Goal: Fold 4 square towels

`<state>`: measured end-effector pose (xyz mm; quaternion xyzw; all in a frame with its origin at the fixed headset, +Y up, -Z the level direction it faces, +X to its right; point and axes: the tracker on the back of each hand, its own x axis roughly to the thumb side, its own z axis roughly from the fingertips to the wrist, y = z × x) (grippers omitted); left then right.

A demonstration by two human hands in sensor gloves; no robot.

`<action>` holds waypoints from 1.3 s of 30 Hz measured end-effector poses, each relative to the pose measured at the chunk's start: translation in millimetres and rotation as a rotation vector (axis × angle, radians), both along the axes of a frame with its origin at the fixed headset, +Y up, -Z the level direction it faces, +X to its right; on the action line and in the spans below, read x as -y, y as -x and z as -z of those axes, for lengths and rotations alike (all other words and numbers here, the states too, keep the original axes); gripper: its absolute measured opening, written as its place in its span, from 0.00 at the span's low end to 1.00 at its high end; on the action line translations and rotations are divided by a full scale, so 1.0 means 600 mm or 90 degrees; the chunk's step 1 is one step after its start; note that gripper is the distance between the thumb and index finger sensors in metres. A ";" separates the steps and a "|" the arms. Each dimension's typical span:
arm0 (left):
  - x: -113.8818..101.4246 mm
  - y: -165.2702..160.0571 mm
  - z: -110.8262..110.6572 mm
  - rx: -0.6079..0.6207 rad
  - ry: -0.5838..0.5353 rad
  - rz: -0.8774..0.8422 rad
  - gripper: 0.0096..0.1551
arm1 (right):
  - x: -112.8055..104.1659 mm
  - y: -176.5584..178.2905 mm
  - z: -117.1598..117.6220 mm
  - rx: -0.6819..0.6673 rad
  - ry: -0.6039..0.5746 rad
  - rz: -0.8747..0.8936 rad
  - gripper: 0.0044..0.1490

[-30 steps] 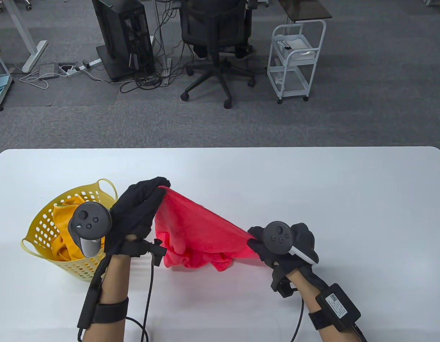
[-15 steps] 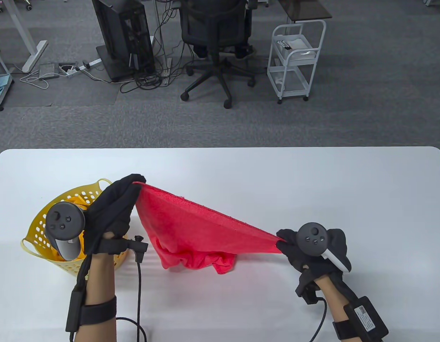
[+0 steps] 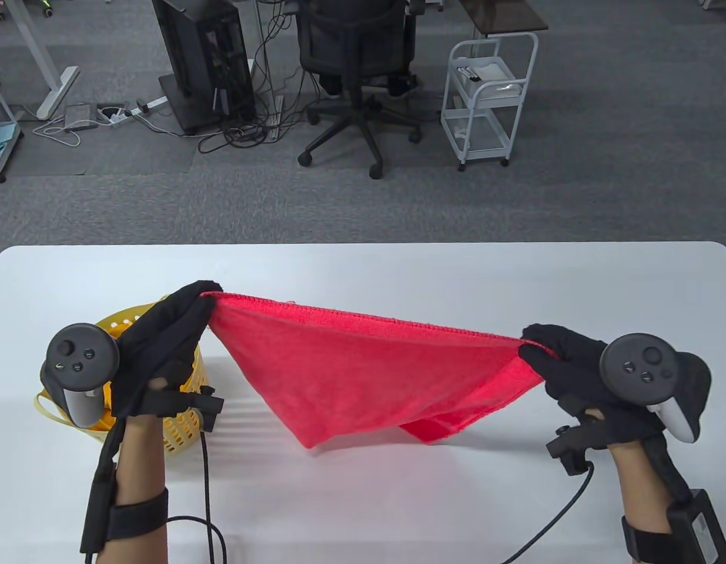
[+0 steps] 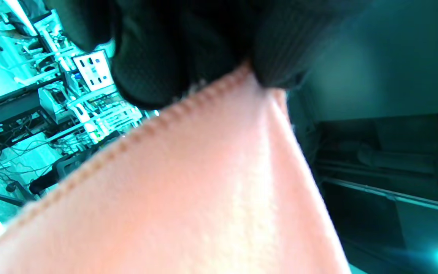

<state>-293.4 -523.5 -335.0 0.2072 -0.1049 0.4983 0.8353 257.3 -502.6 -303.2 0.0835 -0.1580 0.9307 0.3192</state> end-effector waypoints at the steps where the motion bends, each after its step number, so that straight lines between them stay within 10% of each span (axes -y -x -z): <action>1: -0.009 -0.005 0.003 -0.005 0.008 0.003 0.20 | -0.017 -0.006 0.002 0.002 -0.006 0.022 0.27; 13: -0.051 -0.101 0.143 -0.095 0.174 0.126 0.19 | -0.066 -0.060 0.146 0.127 0.078 0.095 0.24; 20: -0.085 -0.098 0.186 -0.096 0.136 0.088 0.19 | -0.091 -0.060 0.186 0.143 0.010 0.183 0.23; 27: -0.051 -0.069 0.150 -0.060 0.039 0.072 0.19 | -0.067 -0.047 0.161 0.071 -0.033 0.140 0.23; 39: 0.070 -0.095 0.014 -0.004 0.109 0.324 0.20 | 0.075 -0.077 0.046 0.033 0.093 -0.084 0.24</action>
